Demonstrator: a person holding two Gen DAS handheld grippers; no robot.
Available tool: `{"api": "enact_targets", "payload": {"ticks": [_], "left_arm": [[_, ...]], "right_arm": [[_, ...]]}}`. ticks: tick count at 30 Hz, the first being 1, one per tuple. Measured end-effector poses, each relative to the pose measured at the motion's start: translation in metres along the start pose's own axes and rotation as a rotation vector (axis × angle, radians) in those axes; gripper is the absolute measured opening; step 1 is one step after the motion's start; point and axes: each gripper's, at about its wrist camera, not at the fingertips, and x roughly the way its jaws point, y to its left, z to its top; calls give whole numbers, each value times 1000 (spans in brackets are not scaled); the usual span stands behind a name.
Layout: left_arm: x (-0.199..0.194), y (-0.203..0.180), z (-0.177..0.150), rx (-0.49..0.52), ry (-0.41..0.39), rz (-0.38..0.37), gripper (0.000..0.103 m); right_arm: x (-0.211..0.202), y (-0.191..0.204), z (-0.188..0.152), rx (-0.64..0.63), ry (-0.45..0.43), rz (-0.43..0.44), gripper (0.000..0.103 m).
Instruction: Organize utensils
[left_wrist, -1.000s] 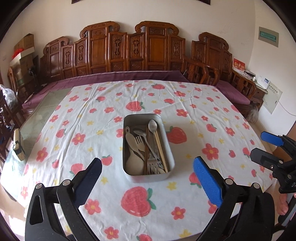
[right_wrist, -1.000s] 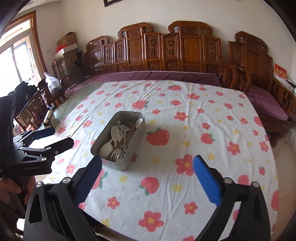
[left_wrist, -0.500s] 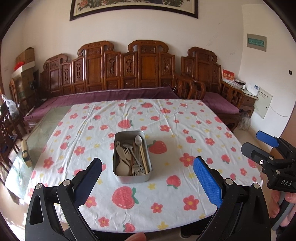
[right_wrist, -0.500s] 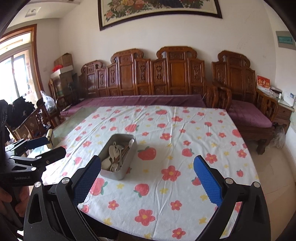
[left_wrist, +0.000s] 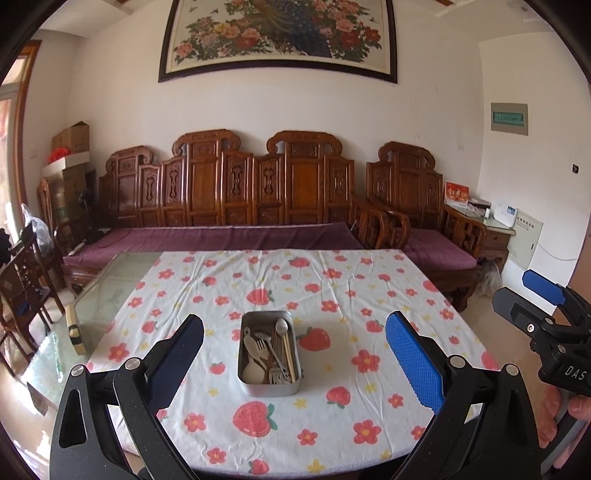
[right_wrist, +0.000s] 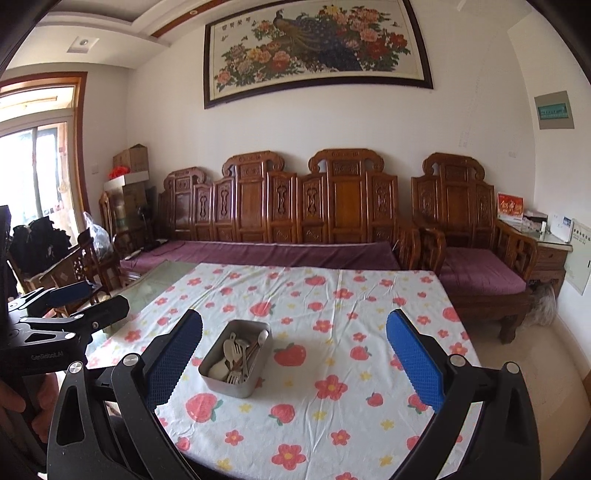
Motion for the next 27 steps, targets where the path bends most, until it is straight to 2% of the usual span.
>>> {"api": "enact_targets", "payload": {"ticks": [7, 27], "left_arm": [[-13, 0, 4, -13, -27, -5, 95], [-18, -2, 6, -12, -28, 2, 95]], "right_arm": [[-16, 6, 6, -14, -36, -5, 100], [-15, 6, 6, -9, -31, -15, 100]]}}
